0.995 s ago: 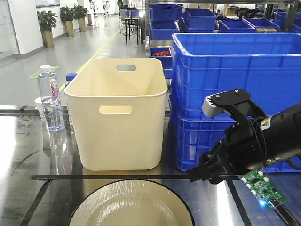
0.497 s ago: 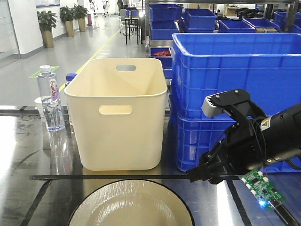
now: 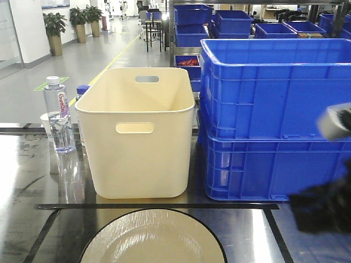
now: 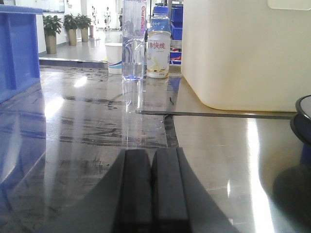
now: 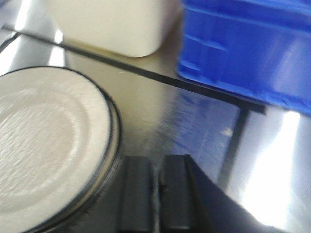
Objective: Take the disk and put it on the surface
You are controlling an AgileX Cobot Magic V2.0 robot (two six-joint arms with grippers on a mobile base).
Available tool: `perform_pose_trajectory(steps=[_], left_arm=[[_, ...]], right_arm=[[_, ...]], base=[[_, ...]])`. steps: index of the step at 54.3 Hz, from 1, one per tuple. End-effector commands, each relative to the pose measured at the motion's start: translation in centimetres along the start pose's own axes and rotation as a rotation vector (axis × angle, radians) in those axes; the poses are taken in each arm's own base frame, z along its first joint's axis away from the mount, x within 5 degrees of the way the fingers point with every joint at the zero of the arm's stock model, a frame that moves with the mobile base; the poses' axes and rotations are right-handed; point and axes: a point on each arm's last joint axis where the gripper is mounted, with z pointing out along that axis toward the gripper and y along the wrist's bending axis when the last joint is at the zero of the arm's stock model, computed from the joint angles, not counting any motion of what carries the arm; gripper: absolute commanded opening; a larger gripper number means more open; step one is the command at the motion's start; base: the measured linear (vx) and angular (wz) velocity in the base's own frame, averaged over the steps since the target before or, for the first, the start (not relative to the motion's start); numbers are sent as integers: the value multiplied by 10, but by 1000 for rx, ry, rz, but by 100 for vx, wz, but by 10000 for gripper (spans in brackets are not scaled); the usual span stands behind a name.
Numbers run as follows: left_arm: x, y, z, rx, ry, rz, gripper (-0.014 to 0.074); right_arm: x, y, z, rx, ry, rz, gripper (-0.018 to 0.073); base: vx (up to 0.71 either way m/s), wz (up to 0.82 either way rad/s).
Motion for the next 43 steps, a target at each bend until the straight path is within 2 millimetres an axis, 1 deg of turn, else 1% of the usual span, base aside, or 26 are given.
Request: perform_pose_trajectory(steps=[1, 7, 15, 20, 26, 32, 37, 39, 43], left_arm=[[-15, -2, -3, 21, -116, -6, -8], [-15, -2, -3, 21, -116, -6, -8], [-15, -2, -3, 21, -116, -6, -8], [-15, -2, -3, 21, -116, -6, -8], [-15, -2, -3, 21, -116, -6, -8], [-15, -2, -3, 21, -116, -6, -8], [-15, -2, -3, 21, -116, -6, -8], [-15, -2, -3, 21, -115, -6, -8], [-15, -2, -3, 20, -110, -6, -8]], right_arm=[[20, -11, -18, 82, -197, 62, -15], [62, -22, -29, 187, -282, 75, -14], [107, -25, -40, 288, -383, 24, -12], [134, -23, -41, 310, -442, -20, -11], [166, -20, -37, 310, -541, -17, -10], [189, -19, -29, 309, -679, -32, -8], [214, -18, -17, 299, -831, -51, -8], [214, -18, -16, 299, -782, -44, -8], [213, -18, -15, 299, -759, -56, -8]], base=[[0, 0], [0, 0], [0, 0], [0, 0], [0, 0], [0, 0], [0, 0], [0, 0], [0, 0]])
